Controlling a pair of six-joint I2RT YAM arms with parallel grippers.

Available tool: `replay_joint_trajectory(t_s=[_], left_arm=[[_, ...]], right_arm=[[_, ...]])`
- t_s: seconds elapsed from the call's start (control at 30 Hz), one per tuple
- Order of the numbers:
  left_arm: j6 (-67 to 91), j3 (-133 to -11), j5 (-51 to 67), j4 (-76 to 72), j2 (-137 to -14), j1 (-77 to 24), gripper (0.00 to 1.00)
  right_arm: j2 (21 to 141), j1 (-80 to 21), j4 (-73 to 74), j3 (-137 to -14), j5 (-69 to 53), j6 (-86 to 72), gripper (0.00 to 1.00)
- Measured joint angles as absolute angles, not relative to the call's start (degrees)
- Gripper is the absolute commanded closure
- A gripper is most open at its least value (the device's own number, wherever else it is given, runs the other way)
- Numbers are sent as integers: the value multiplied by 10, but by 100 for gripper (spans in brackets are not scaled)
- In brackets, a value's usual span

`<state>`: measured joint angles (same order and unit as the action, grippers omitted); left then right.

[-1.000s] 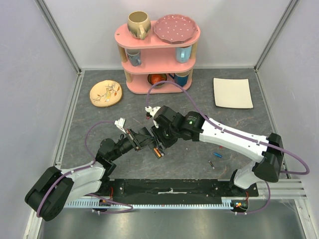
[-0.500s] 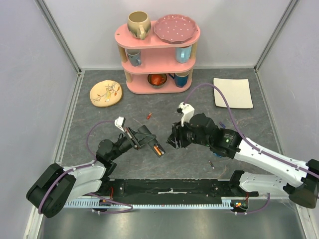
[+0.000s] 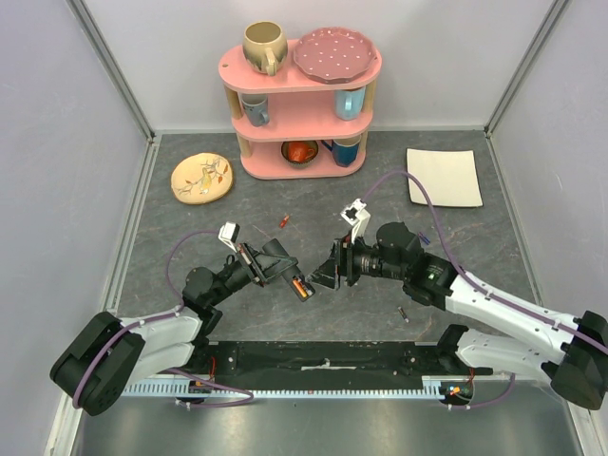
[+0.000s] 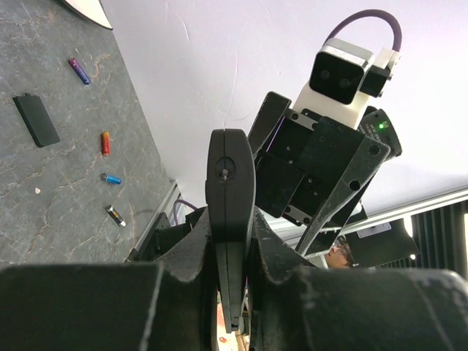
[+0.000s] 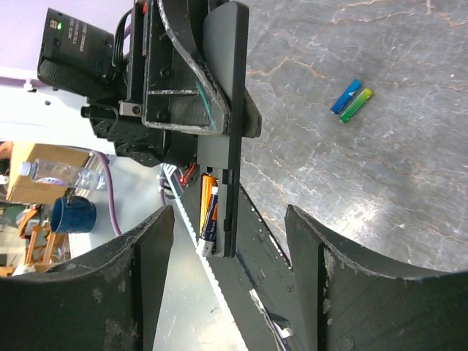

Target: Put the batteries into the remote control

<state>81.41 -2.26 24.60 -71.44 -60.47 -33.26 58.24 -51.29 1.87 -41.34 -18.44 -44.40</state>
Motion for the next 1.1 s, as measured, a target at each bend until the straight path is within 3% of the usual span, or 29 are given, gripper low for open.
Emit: replay_joint_trajectory(t_s=[0.5,1.1], left_arm=[[816,-23,249,-715,-609,-333,98],[816,-23,257,-717,-609,-332,98]], right_arm=[[597,-512,-60,-361,-272,-455,36],[621,-511,-79,-353,-285,-457,47]])
